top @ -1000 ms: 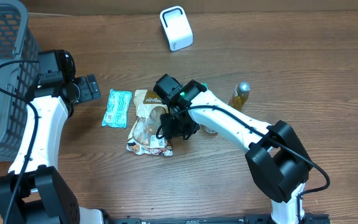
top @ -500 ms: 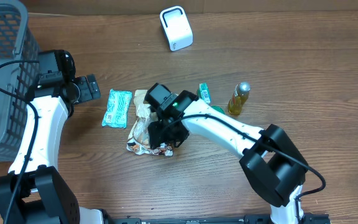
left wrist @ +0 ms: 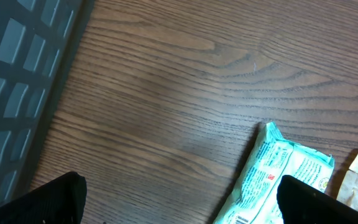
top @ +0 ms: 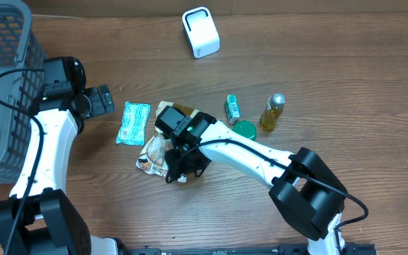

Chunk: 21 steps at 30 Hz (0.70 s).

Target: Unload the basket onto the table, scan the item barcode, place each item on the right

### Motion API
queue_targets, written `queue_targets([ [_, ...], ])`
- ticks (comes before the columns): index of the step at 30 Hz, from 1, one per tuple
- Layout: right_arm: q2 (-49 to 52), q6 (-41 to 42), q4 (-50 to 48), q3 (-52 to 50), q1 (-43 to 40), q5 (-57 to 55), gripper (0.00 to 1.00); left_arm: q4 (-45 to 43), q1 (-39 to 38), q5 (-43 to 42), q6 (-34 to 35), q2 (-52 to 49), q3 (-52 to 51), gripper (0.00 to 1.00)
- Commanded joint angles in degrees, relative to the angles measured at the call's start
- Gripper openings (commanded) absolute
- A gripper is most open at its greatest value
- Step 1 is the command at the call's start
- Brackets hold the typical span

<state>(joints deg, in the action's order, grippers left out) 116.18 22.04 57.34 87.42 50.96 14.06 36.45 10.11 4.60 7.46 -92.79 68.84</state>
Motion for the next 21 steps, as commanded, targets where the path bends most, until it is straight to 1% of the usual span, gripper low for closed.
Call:
queue_targets([
  [1,-2.89,-3.08,5.03,8.41,-1.49,-6.51,0.52,-0.04,-0.39,0.26,-0.66,0.85,1.25,1.00],
  [2,-3.04,-3.52,6.75,10.67,-1.68,-8.22,0.52,-0.04,-0.39,0.26,-0.66,0.85,1.25,1.00],
  [3,-3.04,-4.50,7.89,12.59,-1.86,-9.55,0.49,-0.04,-0.39,0.26,-0.66,0.85,1.25,1.00],
  [4,-3.04,-5.09,8.41,13.88,-1.88,-10.56,0.42,-0.04,-0.39,0.26,-0.66,0.85,1.25,1.00],
  [5,-3.04,-5.68,8.35,14.67,-1.92,-11.61,0.32,-0.04,-0.39,0.26,-0.66,0.85,1.25,1.00],
  [6,-3.04,-5.81,7.72,15.02,-1.92,-12.66,0.19,-0.04,-0.37,0.26,-0.66,0.85,1.25,1.00],
  [7,-3.04,-5.81,7.13,15.04,-1.92,-13.20,0.11,-0.04,-0.37,0.26,-0.66,0.85,1.25,1.00],
  [8,-3.02,-5.81,6.80,15.02,-1.92,-13.40,0.06,-0.04,-0.39,0.26,-0.66,0.85,1.25,1.00],
  [9,-2.82,-5.81,6.73,14.93,-1.92,-13.44,0.04,-0.04,-0.39,0.26,-0.66,0.85,1.22,1.00],
  [21,1.97,-5.81,6.14,14.60,-1.92,-16.57,0.04,-0.04,-0.37,0.26,-0.66,0.85,1.25,1.00],
])
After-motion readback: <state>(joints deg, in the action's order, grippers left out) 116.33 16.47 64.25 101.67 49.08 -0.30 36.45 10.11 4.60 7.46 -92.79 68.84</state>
